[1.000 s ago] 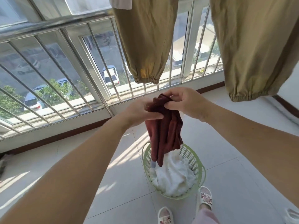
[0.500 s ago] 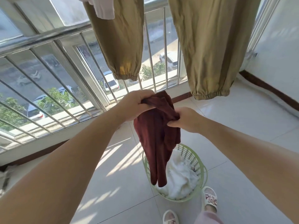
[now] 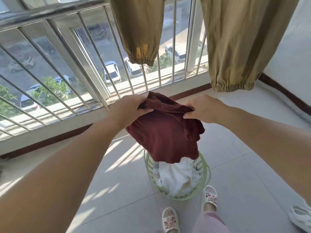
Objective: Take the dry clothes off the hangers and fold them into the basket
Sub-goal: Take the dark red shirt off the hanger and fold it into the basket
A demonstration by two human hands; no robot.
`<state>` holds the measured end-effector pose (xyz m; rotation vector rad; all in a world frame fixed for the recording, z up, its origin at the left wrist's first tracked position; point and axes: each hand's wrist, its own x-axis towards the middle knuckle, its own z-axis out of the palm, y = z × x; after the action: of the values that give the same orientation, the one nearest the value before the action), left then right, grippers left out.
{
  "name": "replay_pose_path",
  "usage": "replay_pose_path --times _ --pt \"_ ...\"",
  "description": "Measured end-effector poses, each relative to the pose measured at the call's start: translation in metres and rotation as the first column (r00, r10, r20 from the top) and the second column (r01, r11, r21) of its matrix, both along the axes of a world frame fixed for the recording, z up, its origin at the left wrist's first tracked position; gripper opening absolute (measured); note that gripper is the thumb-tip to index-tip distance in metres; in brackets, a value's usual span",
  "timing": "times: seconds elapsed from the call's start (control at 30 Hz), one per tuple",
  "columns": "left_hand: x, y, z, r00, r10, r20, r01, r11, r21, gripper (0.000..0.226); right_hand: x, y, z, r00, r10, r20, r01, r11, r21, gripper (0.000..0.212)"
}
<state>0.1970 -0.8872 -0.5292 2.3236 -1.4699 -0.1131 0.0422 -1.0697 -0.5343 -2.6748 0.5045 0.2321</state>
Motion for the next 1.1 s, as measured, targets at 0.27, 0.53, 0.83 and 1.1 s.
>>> replay_pose_path --times 0.27,0.53,0.83,1.1 --pt "0.009 -0.026 -0.055 1.0 -0.024 -0.013 0.024 0.999 0.029 0.019 0.016 -0.017 -0.056 0.998 -0.06 -0.009 0.059 0.996 -0.064 0.015" --pt "0.007 -0.026 -0.119 0.995 -0.088 -0.036 0.091 0.99 0.104 0.037 0.009 -0.019 -0.117 0.996 -0.046 -0.078 0.046 0.999 0.008 0.02" --pt "-0.047 0.027 -0.234 0.945 -0.197 -0.262 0.272 0.917 0.29 0.031 -0.039 0.026 -0.219 0.906 0.112 -0.408 -0.035 0.981 0.192 0.015" --pt "-0.065 0.025 -0.31 0.917 -0.139 -0.373 0.329 0.791 0.515 0.024 -0.047 0.033 -0.3 0.767 0.268 -0.583 -0.051 0.931 0.361 0.01"
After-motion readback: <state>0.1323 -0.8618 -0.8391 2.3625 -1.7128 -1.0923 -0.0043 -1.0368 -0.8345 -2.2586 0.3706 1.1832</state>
